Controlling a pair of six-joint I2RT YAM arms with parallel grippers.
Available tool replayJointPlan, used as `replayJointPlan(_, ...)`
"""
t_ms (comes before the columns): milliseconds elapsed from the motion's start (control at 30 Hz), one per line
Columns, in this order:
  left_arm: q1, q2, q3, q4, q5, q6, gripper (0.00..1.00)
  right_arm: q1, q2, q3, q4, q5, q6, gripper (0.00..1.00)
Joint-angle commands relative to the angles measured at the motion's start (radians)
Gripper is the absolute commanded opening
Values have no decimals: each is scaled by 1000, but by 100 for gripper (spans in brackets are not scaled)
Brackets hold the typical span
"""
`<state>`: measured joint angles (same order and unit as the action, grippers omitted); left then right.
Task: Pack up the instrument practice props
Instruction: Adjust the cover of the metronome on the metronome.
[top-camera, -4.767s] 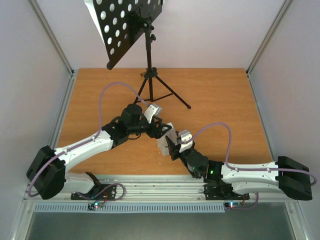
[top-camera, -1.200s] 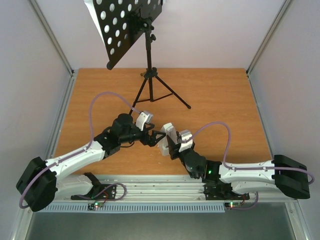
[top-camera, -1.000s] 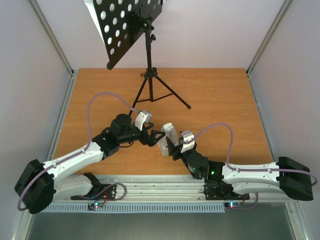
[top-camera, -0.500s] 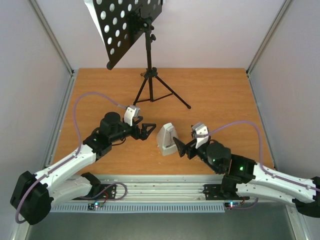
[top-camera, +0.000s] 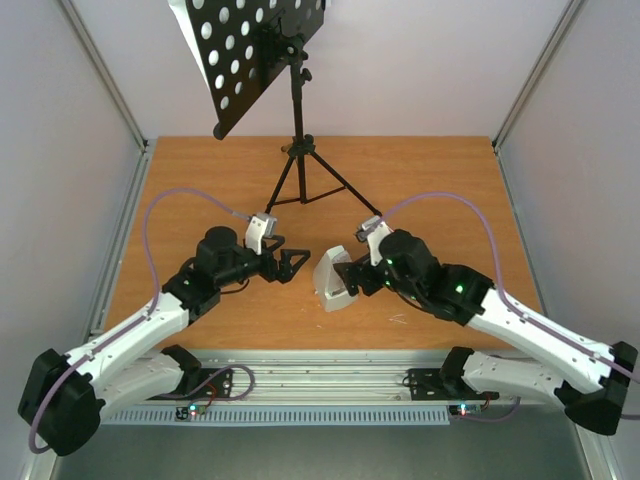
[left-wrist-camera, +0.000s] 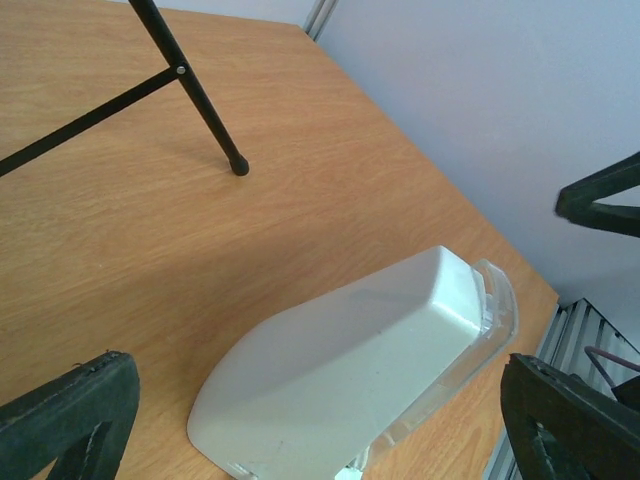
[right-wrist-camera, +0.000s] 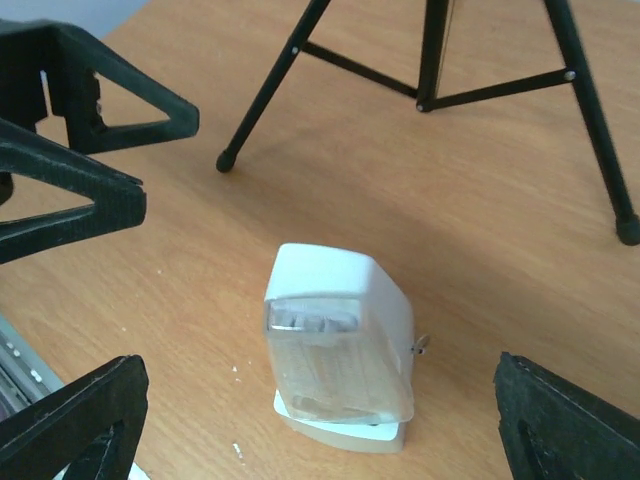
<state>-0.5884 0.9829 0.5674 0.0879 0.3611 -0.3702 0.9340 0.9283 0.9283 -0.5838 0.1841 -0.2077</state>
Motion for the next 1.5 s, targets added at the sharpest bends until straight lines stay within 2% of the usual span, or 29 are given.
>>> replayJointPlan(0, 6, -30, -9, -6, 19, -13, 99, -5, 104, 75, -46, -54, -12, 94)
replayJointPlan(400, 6, -48, -8, -28, 21, -27, 99, -9, 251, 96, 16, 0, -36, 80)
replayJointPlan(867, 6, -55, -5, -31, 6, -36, 99, -41, 285, 39, 97, -38, -37, 63)
replayJointPlan(1467, 6, -28, 14, -23, 26, -33, 99, -42, 266, -3, 77, -28, -9, 61)
